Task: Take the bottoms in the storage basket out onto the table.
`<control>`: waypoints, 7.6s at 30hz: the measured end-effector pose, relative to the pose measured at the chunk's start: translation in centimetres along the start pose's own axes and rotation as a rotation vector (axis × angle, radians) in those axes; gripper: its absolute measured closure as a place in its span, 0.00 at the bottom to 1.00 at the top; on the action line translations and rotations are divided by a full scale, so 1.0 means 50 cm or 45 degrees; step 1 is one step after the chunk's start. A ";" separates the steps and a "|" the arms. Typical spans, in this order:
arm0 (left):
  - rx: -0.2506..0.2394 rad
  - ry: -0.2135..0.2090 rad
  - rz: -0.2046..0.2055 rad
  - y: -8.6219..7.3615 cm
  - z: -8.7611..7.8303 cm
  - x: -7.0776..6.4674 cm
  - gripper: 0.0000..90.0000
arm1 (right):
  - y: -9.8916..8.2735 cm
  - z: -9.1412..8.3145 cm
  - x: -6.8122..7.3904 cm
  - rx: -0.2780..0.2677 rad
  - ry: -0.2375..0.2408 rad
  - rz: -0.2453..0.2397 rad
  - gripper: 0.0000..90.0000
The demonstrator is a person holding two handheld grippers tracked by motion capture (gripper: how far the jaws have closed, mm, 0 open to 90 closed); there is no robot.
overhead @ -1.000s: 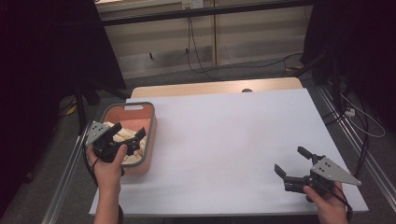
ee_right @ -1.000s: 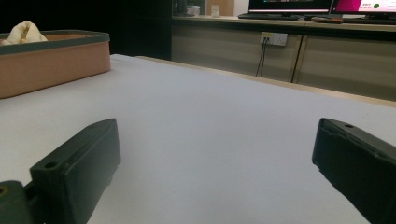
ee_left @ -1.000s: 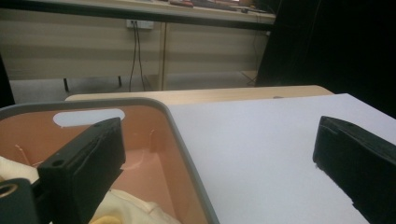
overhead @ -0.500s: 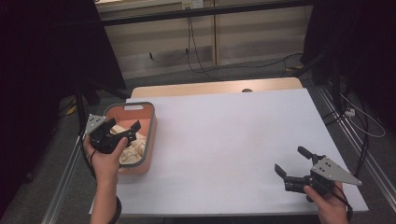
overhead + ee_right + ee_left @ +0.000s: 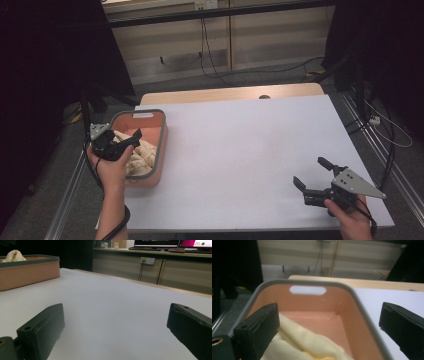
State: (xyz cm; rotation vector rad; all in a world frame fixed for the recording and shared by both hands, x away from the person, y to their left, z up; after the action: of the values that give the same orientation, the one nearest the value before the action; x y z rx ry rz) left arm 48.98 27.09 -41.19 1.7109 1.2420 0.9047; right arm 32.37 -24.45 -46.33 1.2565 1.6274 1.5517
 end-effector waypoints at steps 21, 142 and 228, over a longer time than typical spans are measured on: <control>0.247 -0.005 0.028 -0.046 0.090 -0.007 0.07 | -0.006 0.006 0.006 0.022 0.018 -0.027 0.02; 0.494 -0.087 0.018 0.111 0.046 -0.051 0.75 | -0.007 0.018 0.023 0.043 0.069 -0.081 0.03; 0.406 -0.598 0.251 0.306 -0.073 -0.315 0.74 | -0.005 0.015 0.023 0.036 0.071 -0.077 0.03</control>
State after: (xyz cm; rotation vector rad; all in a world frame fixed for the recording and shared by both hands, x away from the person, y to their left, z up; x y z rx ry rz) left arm 47.44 9.89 -27.14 2.1723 0.9440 0.3815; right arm 32.51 -23.05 -46.47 1.1770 1.7125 1.5447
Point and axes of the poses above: each handheld gripper's, and its own axes: z roughly forward along the jaws, y roughly out of its top, x roughly to its left, the point moved 9 cm from there along z, roughly forward along the jaws, and after that the axes turned 13 degrees about z, right-handed, at the moved point
